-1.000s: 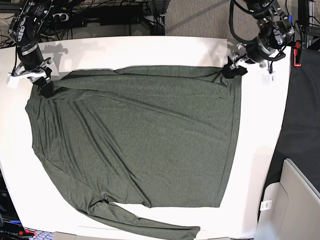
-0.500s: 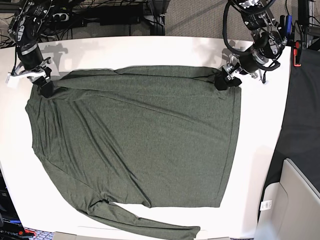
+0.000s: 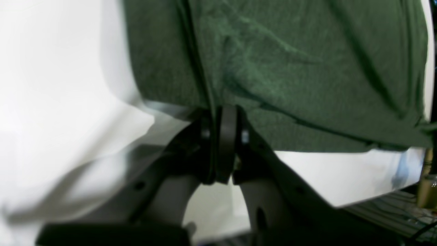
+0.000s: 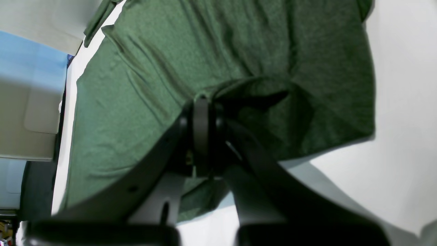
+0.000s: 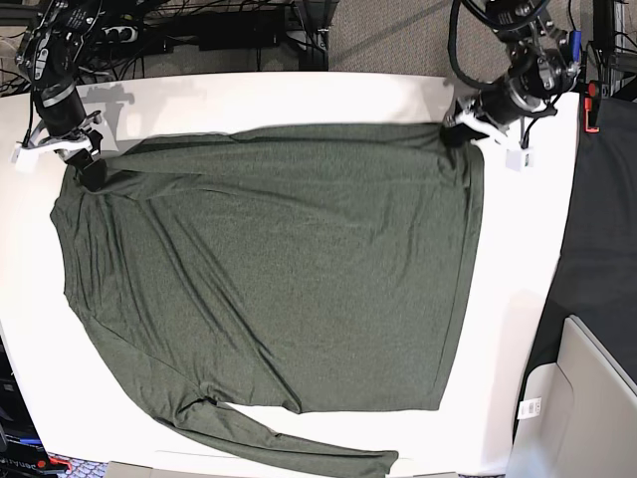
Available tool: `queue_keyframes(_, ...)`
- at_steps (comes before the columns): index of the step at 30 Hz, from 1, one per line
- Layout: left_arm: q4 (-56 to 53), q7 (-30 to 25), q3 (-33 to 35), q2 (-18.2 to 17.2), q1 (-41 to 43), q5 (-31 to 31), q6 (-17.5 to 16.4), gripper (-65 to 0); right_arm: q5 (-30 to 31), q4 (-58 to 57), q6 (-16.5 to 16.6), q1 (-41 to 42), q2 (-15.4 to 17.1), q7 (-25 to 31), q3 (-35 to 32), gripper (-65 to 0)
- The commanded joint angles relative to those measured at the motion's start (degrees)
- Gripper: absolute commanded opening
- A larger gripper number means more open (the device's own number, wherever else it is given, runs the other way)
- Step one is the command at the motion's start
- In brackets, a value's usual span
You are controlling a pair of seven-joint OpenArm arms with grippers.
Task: Fold the T-shirt properly
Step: 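Release and regrasp the shirt edge with the left gripper, then lift and pull the shirt edge toward the robot with both grippers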
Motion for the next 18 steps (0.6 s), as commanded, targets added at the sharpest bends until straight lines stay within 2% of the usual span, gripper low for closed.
queue_keyframes(1, 2.8, -0.5, -0.3, -1.1, 0.2, -0.9, -0.5, -65.0, 1.2, 2.2, 0.9, -0.6, 0.9, 1.2, 0.5, -64.5)
queue_keyframes(9, 9.6, -0.4, 0.2, -1.1, 6.4, -1.0, -0.5, -65.0, 1.2, 9.3, 0.9, -6.6, 0.7, 1.2, 1.8, -64.5)
queue_keyframes(14, 11.5, -0.4, -0.3, -1.2, 10.4, -1.0, -0.6, -65.0, 3.5, 11.9, 4.7, -11.3, 0.4, 1.2, 4.4, -64.5)
queue_keyframes(18, 13.7, -0.4, -0.3, -1.7, 12.2, -1.0, -0.6, -65.0, 6.5, 12.0, 5.0, -12.9, 0.6, 1.1, 6.1, -64.5)
